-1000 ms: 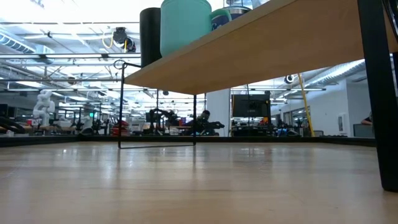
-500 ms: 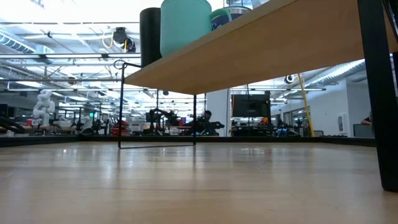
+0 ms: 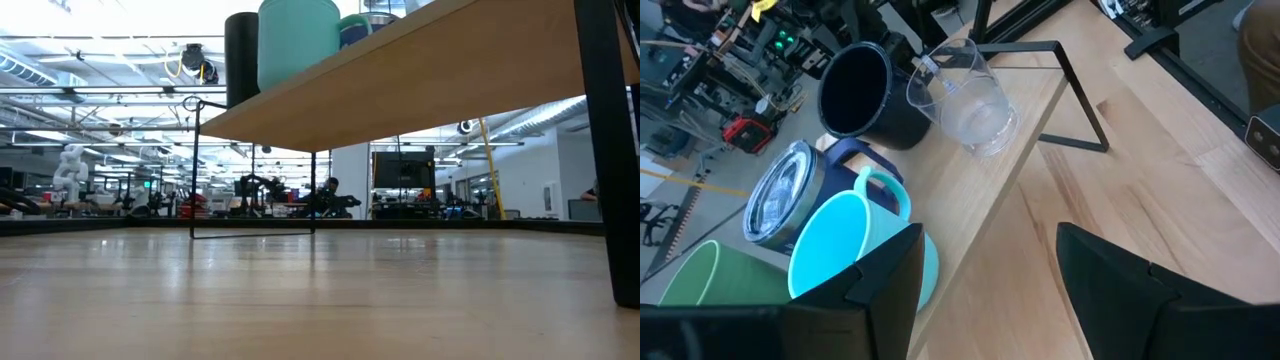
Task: Stack small to large cups/mugs on shelf
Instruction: Put the dark blue mug on the shelf
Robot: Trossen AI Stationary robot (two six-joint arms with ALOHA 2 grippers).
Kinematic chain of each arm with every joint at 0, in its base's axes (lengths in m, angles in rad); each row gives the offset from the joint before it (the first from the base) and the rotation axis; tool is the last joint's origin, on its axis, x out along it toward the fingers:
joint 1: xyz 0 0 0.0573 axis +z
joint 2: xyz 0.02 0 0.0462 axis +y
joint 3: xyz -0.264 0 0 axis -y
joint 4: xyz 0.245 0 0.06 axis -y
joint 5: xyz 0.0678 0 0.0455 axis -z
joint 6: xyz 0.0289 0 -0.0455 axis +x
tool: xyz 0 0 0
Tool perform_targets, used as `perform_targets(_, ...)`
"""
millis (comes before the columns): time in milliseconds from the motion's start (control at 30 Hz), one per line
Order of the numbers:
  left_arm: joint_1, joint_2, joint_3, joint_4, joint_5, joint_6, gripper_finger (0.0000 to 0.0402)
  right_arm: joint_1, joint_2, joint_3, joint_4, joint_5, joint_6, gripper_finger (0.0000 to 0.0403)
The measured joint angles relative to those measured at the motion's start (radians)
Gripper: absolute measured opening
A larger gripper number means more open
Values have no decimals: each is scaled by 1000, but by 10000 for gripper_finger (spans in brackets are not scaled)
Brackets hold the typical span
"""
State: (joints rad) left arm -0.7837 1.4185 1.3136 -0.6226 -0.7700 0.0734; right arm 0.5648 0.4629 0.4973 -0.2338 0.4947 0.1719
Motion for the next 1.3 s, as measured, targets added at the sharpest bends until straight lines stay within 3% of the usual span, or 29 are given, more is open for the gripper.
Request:
perform_targets(800,24,0,0,7,8,13,230,0,13,0,-65,-62,79,65)
perform_targets(1300,25,0,0,27,9,38,230,0,31,0,-62,-156,158,75)
